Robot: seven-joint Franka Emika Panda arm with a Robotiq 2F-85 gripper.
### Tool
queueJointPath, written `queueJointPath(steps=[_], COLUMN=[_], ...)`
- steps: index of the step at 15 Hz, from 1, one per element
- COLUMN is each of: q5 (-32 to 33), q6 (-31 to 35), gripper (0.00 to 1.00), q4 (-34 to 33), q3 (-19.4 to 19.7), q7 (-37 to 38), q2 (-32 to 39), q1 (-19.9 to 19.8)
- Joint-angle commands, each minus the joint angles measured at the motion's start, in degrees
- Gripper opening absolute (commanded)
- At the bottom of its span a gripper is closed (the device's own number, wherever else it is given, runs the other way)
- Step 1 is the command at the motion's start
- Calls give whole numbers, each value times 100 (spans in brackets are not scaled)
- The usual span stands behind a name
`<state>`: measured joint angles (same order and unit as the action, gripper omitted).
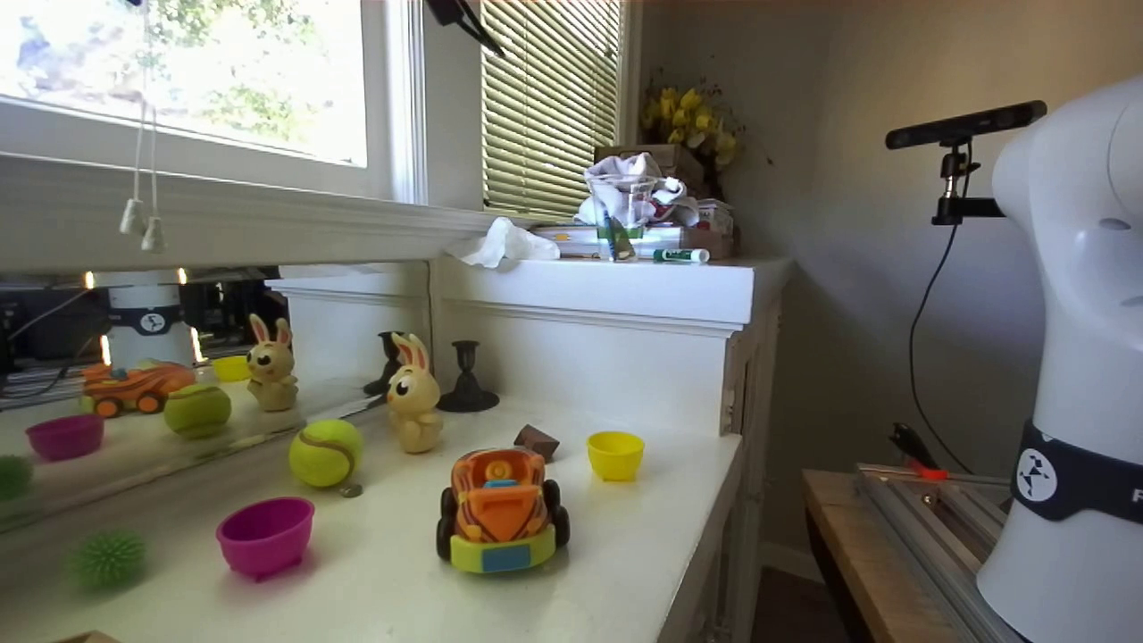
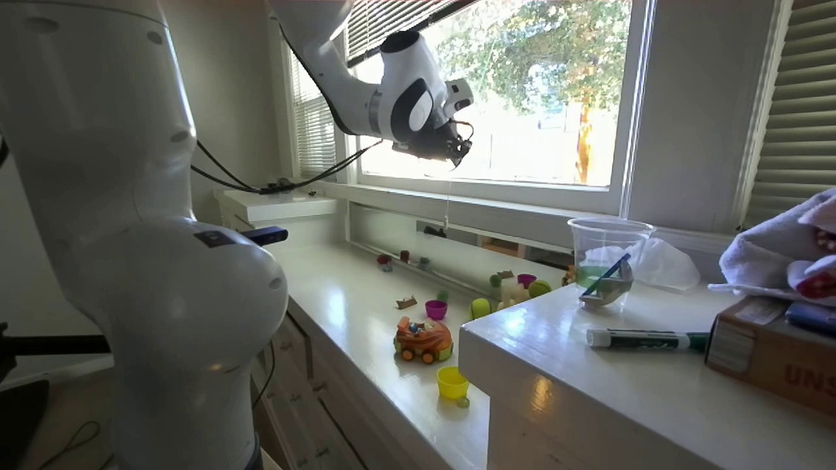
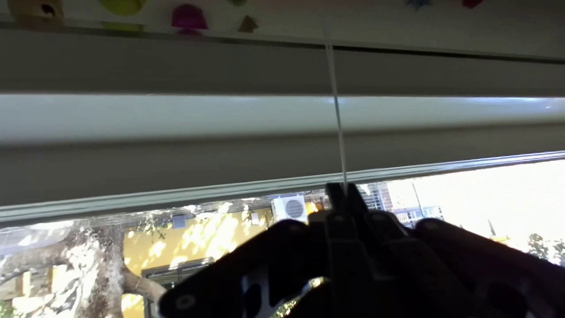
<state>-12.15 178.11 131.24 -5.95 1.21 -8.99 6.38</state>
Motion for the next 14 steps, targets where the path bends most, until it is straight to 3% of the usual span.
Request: queueJointPath(steps=[1,8,14], q5=[-511,-994,-1095], q6=[-775,-1136,-1537], gripper=[0,0,0], q4=[264,76,122], q3=[319,774,789], q7=[-411,-870,-815], q2=[-170,-289,-175], q1=[421,792,1019])
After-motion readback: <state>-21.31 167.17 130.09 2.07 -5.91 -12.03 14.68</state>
